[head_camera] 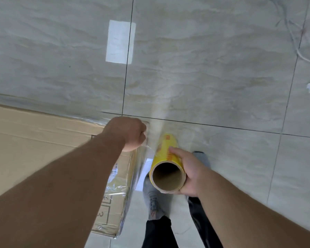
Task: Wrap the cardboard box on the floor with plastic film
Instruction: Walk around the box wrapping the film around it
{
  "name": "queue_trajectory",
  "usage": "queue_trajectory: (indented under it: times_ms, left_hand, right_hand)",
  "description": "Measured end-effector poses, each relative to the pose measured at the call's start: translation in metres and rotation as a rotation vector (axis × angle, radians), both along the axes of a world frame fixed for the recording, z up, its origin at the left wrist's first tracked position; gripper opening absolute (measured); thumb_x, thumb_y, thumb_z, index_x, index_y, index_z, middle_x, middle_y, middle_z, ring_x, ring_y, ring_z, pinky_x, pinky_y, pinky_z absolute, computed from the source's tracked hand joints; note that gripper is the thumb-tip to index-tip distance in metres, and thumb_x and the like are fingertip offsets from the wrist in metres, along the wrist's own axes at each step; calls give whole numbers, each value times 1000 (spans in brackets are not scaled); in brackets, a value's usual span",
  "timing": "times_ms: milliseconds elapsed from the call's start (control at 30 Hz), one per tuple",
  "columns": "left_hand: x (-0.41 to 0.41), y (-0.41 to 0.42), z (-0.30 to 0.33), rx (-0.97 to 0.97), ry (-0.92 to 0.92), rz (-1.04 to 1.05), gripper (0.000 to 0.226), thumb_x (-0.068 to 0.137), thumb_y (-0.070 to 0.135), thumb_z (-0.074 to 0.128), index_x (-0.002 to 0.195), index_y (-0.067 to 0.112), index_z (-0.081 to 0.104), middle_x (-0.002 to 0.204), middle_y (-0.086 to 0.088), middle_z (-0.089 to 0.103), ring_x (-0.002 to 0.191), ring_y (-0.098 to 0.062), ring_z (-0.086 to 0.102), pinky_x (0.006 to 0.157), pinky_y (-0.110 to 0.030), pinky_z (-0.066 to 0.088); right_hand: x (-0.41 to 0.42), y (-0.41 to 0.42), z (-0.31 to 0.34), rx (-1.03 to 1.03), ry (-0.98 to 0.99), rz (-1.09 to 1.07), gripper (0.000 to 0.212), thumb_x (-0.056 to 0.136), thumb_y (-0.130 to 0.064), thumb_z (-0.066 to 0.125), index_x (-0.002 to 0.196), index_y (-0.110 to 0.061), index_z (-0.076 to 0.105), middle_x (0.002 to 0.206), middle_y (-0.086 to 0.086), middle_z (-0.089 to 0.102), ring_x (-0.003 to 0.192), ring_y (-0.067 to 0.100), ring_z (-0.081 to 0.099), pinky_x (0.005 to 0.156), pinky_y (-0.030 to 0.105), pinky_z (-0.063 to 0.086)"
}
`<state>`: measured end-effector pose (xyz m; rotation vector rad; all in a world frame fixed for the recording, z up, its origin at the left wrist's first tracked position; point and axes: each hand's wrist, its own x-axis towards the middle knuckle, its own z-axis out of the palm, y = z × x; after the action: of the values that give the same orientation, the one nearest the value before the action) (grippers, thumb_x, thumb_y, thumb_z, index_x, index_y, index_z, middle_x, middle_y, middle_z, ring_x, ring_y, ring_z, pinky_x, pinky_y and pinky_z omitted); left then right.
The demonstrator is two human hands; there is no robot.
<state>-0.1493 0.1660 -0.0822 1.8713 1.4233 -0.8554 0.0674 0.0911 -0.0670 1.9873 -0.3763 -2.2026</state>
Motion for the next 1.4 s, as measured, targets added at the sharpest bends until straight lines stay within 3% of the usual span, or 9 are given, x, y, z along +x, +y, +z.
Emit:
queue_trajectory:
  times_ms: [167,267,467,633,833,1000,1200,1333,1400]
  left_hand:
    - [-1,-2,-2,14,-5,-39,27,98,37,37,91,28,62,104,6,70,94,-26,65,77,-34,52]
    - [4,-3,2,-10,10,-140,29,101,36,37,109,31,65,121,2,68,107,-27,65,84,-35,50]
    - [30,-22,7,5,113,-706,47,104,49,35,115,23,72,116,1,71,117,-25,57,106,-43,38]
    - [23,-42,8,48,114,-838,48,105,47,34,117,24,74,118,0,72,127,-24,57,128,-50,2]
    - [25,-50,0,91,66,-808,33,101,36,44,107,24,75,111,4,75,115,-18,64,122,-42,22]
    - [25,-55,-2,129,26,-814,26,100,30,48,118,23,65,124,-2,68,117,-23,62,104,-42,37]
    - [34,-73,1,43,18,-765,32,96,23,48,122,27,65,120,5,68,121,-19,59,107,-39,36]
    - [49,-73,4,21,63,-747,35,92,18,49,120,24,69,121,3,72,119,-20,64,107,-39,43]
    - [51,-77,4,-3,110,-725,34,90,18,50,115,23,72,118,3,73,115,-19,66,106,-39,44]
  right_hand:
    - [0,-30,-4,117,-23,122,80,67,-63,89,136,-32,61,116,12,79,102,35,78,96,60,62]
    - [5,-40,-4,195,-33,401,108,49,-75,82,147,-42,51,125,7,71,107,33,73,98,55,61]
    - [-25,-9,10,260,2,794,90,94,-74,55,163,-18,41,160,16,51,141,35,54,115,40,42]
    - [-20,-23,9,242,-73,515,30,103,-40,54,108,-13,66,117,14,68,108,32,68,107,43,53]
    - [-12,-75,0,48,-116,-112,72,76,-59,84,131,-18,63,113,19,79,102,39,76,88,61,62]
    - [-30,-96,-6,43,-70,-284,67,79,-53,87,128,-14,64,108,22,81,102,39,78,97,65,59]
    - [-12,-104,3,112,-58,60,57,83,-57,82,119,-14,70,111,18,77,102,36,77,99,57,61]
    - [-5,-95,12,184,-10,392,90,60,-69,77,133,-16,69,133,13,71,119,34,71,111,49,54]
    - [-14,-81,17,247,48,570,75,88,-64,68,145,-16,62,150,12,60,136,32,59,120,41,43]
